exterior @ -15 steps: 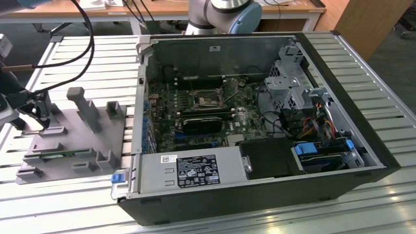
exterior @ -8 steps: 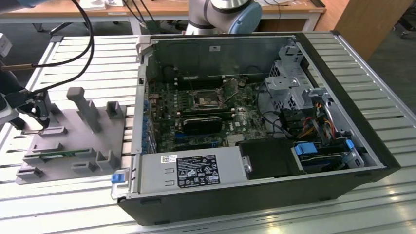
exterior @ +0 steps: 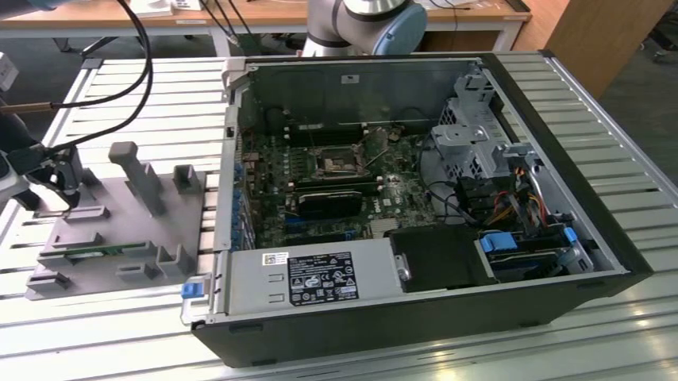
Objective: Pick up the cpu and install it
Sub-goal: 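Pick up the cpu and move it towards the insertion slot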
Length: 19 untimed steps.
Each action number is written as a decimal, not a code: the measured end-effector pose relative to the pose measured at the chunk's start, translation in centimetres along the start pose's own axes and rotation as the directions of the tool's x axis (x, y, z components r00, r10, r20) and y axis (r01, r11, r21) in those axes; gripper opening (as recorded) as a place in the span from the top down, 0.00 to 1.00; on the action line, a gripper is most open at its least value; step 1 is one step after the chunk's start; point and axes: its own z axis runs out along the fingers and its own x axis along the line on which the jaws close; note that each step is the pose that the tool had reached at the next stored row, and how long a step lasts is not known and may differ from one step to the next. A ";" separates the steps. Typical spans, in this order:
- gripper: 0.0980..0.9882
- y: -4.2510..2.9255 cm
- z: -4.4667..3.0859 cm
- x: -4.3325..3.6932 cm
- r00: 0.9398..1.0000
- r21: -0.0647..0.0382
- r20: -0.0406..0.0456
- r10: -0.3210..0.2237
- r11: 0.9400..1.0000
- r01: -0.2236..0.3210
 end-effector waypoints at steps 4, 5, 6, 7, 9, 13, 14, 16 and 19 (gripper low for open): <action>0.51 0.03 -0.36 0.00 1.000 0.000 0.000 0.000 1.000 0.000; 0.51 0.04 -0.47 0.00 1.000 0.000 0.000 0.000 1.000 0.000; 0.51 0.04 -0.58 0.01 1.000 0.000 0.000 0.000 1.000 0.000; 0.51 0.05 -0.71 0.01 1.000 0.000 0.000 0.000 1.000 0.000; 0.51 0.07 -0.98 0.01 1.000 0.000 0.000 0.000 1.000 0.000; 0.51 0.11 -1.48 0.02 1.000 0.000 0.000 0.000 1.000 0.000; 0.51 0.11 -1.58 0.02 1.000 0.000 0.000 0.000 1.000 0.000; 0.51 0.13 -1.80 0.02 1.000 0.000 0.000 0.000 1.000 0.000; 0.51 0.15 -2.10 0.03 1.000 0.000 0.000 0.000 1.000 0.000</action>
